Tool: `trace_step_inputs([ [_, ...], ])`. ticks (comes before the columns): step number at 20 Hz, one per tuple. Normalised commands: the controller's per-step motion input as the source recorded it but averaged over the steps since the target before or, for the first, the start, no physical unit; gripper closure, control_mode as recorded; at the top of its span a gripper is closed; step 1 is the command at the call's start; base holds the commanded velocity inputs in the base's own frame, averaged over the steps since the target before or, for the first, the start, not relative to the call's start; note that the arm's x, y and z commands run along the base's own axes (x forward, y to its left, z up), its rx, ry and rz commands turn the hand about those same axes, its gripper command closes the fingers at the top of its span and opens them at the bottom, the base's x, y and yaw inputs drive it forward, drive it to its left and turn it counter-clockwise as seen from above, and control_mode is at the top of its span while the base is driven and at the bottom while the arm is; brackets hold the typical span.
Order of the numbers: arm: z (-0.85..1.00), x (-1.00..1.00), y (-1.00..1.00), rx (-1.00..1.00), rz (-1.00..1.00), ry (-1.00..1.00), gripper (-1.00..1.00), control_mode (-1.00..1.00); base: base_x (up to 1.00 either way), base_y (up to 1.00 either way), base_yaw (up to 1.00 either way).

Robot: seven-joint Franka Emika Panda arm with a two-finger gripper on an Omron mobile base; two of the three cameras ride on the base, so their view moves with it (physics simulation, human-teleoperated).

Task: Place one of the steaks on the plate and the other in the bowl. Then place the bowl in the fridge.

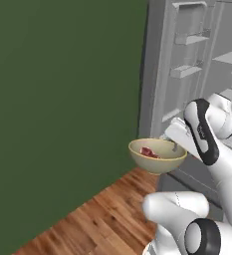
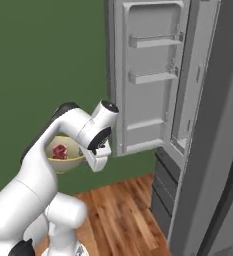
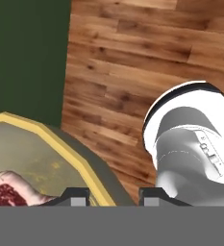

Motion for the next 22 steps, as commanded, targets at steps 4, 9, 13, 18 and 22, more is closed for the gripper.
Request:
trace_step_inputs([
  [4,0.0,0.0,0.0,0.0,0.0,0.0,1.0,1.0,0.56,0.0,-0.62],
  [9,0.0,0.0,0.0,0.0,0.0,0.0,1.0,1.0,0.39,0.01,-0.64],
  [13,0.0,0.0,0.0,0.0,0.0,0.0,1.0,1.0,0.53,0.12,-0.65],
  [18,0.0,0.0,0.0,0.0,0.0,0.0,1.0,1.0,0.72,0.42,-0.63],
  [22,0.0,0.0,0.0,0.0,0.0,0.0,1.0,1.0,0.91,0.58,-0.54],
])
